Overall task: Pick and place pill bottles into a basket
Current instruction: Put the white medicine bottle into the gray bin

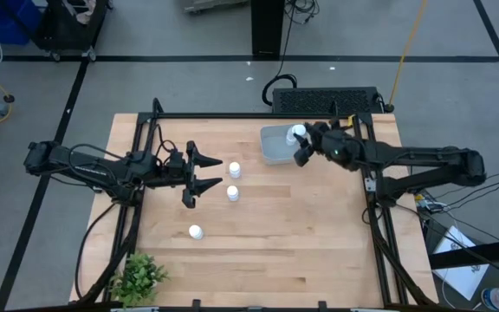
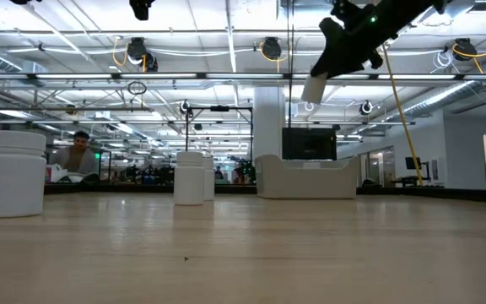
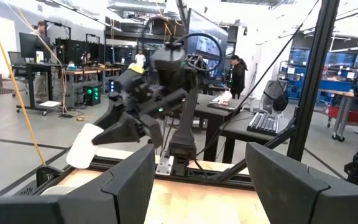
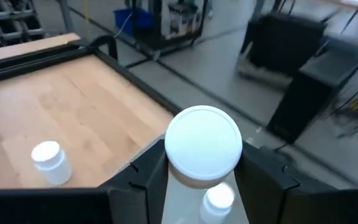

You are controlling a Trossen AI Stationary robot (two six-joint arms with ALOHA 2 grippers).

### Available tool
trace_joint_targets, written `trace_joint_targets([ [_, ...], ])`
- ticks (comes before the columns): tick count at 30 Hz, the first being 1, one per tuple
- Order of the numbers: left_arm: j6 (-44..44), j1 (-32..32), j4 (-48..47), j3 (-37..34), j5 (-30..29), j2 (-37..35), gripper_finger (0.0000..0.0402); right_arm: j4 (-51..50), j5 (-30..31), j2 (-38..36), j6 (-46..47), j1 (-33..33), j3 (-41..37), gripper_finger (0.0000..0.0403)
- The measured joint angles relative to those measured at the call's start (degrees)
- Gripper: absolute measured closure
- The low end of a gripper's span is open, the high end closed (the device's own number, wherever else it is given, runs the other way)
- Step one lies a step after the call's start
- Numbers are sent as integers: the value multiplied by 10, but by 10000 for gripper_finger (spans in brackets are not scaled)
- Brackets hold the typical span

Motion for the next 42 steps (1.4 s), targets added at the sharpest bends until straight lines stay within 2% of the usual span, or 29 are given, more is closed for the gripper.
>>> trace_joint_targets([
  [2, 0, 0, 1, 0, 0, 0, 147, -15, -42, 0, 16, -27, 0, 256],
  [9, 0, 0, 3, 0, 0, 0, 147, -47, -123, 47, 50, -90, 0, 256],
  [15, 0, 1, 3, 0, 0, 0, 147, -59, -168, 107, 63, -116, 0, 256],
  [33, -1, 3, 0, 0, 0, 0, 146, -42, -202, 230, 68, -160, 0, 256],
  [42, -2, 3, 0, 0, 0, 0, 147, -29, -201, 248, 71, -160, -5, 256],
])
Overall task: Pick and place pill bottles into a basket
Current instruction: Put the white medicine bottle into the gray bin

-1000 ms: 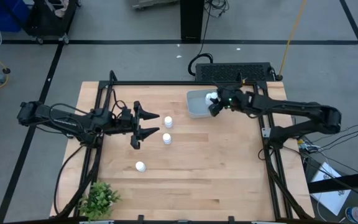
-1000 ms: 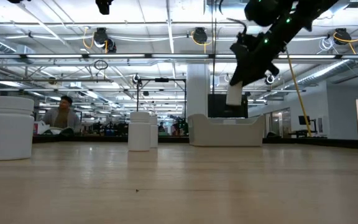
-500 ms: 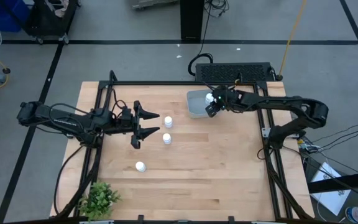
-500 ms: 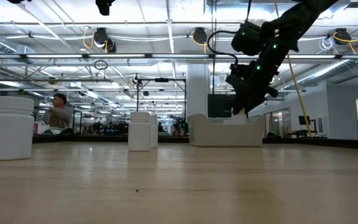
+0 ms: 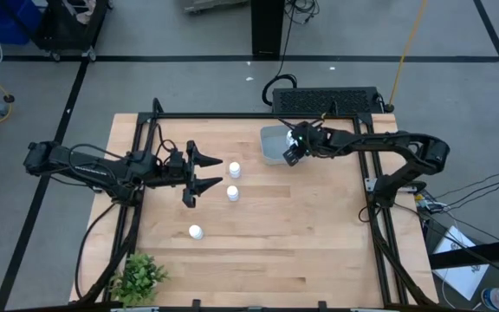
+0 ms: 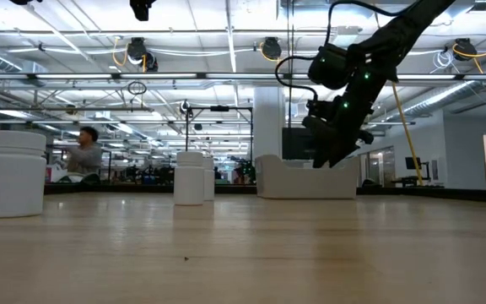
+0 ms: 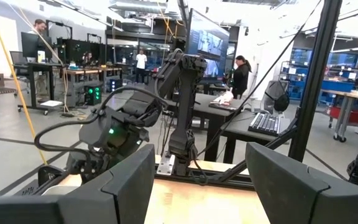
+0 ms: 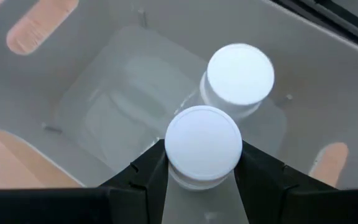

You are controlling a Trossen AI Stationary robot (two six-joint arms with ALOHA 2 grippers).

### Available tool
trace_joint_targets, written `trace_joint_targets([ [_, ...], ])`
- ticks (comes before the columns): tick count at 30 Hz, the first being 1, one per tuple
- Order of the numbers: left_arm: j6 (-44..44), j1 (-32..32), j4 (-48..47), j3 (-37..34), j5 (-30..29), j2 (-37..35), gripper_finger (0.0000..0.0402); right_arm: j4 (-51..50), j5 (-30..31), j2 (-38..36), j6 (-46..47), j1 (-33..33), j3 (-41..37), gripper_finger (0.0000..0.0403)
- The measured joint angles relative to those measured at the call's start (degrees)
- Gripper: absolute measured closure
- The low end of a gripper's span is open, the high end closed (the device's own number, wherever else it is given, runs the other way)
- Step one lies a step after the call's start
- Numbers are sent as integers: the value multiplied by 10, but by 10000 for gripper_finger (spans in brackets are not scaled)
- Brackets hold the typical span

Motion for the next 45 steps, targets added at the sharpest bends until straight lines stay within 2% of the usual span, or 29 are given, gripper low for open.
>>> trace_joint_targets([
  [12, 0, 0, 0, 0, 5, 0, 146, 52, -12, -2, 1, 0, -36, 256],
  [19, 0, 0, 0, 0, 5, 0, 146, 48, -15, -1, 1, 0, -37, 219],
  [28, 0, 0, 0, 0, 5, 0, 146, 43, -16, -5, -9, 0, -38, 213],
  [41, 1, 0, 0, 0, 5, 0, 146, 6, -16, -116, -14, 1, -39, 211],
  [45, -2, 0, 1, 0, 5, 0, 146, -7, -28, -126, -18, 1, -38, 223],
])
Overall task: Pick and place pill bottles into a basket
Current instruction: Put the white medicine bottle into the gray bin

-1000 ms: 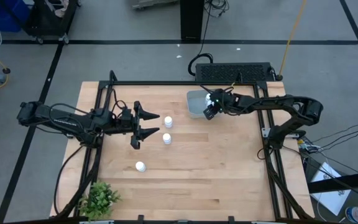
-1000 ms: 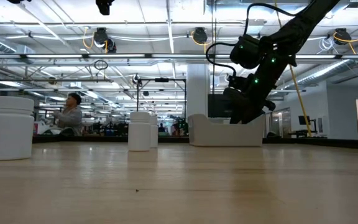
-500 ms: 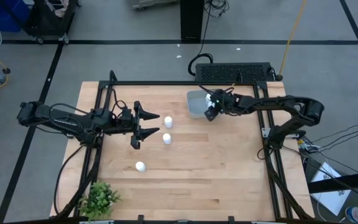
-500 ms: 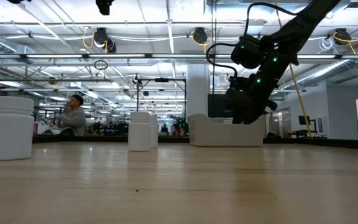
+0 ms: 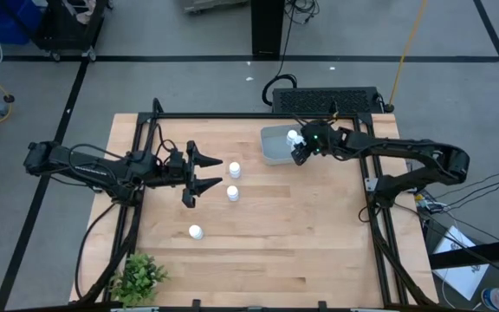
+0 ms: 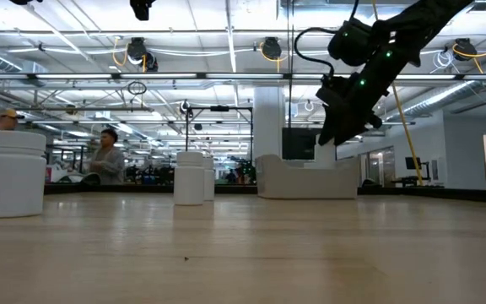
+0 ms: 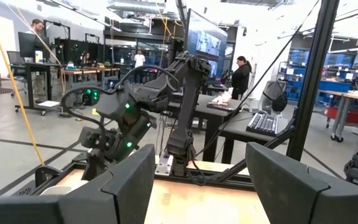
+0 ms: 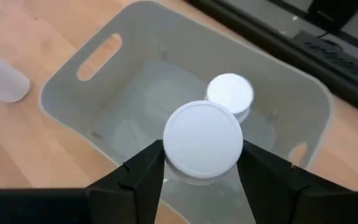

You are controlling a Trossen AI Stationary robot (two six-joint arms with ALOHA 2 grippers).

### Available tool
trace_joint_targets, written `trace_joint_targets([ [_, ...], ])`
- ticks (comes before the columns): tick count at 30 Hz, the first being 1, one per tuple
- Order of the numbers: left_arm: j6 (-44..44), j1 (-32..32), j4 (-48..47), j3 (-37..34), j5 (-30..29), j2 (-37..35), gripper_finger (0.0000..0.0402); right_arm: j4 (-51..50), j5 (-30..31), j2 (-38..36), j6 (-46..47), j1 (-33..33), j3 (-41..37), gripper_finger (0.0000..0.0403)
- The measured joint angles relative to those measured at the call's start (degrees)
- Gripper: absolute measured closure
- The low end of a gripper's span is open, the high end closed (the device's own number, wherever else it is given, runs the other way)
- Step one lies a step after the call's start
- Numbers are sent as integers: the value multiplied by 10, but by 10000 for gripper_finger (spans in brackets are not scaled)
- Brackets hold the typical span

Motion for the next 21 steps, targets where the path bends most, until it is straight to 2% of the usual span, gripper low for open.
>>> trace_joint_targets([
  [5, -3, 0, 0, 0, 0, 0, 146, 1, 0, 13, -2, 0, 0, 255],
  [14, -2, 0, 0, 0, 0, 0, 146, 5, 0, 39, 6, 0, 0, 224],
  [21, -3, 0, 0, 0, 0, 0, 147, 10, 14, 78, 0, 0, 0, 240],
])
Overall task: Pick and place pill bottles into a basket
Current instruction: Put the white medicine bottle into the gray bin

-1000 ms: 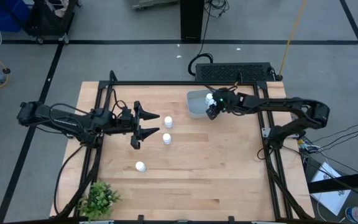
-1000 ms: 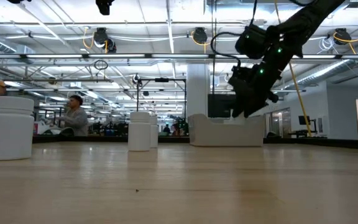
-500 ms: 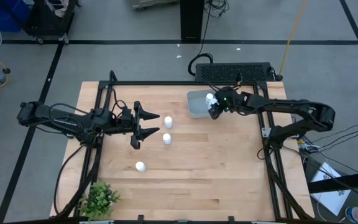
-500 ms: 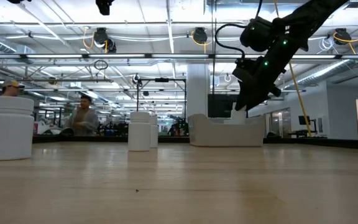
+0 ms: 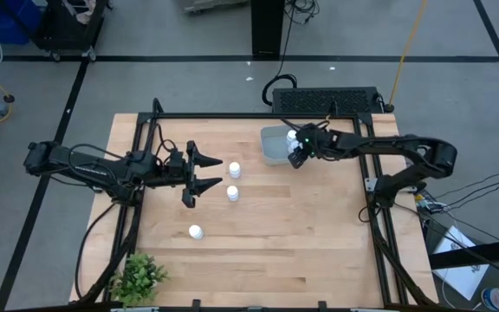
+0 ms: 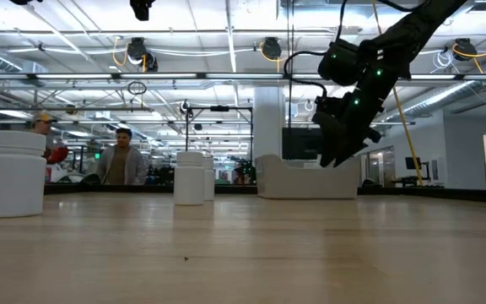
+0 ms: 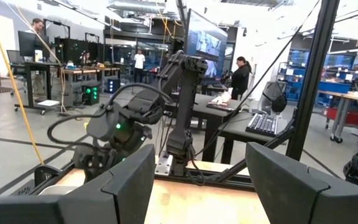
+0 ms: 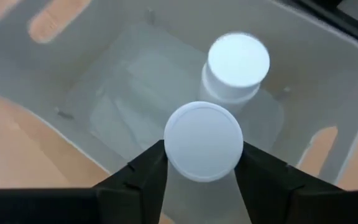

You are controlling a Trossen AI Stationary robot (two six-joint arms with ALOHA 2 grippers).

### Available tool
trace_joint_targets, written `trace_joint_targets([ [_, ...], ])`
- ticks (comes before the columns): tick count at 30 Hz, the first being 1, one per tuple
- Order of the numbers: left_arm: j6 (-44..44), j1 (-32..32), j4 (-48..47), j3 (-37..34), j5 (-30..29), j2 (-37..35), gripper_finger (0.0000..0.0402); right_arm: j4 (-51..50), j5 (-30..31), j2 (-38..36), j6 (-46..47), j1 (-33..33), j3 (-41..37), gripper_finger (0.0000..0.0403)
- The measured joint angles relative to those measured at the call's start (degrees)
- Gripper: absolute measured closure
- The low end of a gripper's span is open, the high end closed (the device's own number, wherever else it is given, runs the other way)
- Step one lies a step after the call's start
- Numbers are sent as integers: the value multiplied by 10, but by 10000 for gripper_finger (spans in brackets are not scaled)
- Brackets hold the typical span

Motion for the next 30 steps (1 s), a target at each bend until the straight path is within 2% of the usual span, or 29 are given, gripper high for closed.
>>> trace_joint_targets([
  [5, 0, 0, 0, 0, 0, 0, 146, 6, -1, 16, -6, 0, 0, 245],
  [15, 2, 0, 0, 0, 0, 0, 146, 15, -1, 18, -8, 0, 0, 203],
  [24, 2, 0, 0, 0, 0, 0, 146, 18, -1, 17, -18, 0, 0, 191],
  [30, 6, 0, -2, 0, 0, 0, 147, -20, -1, -25, -22, 0, 0, 191],
])
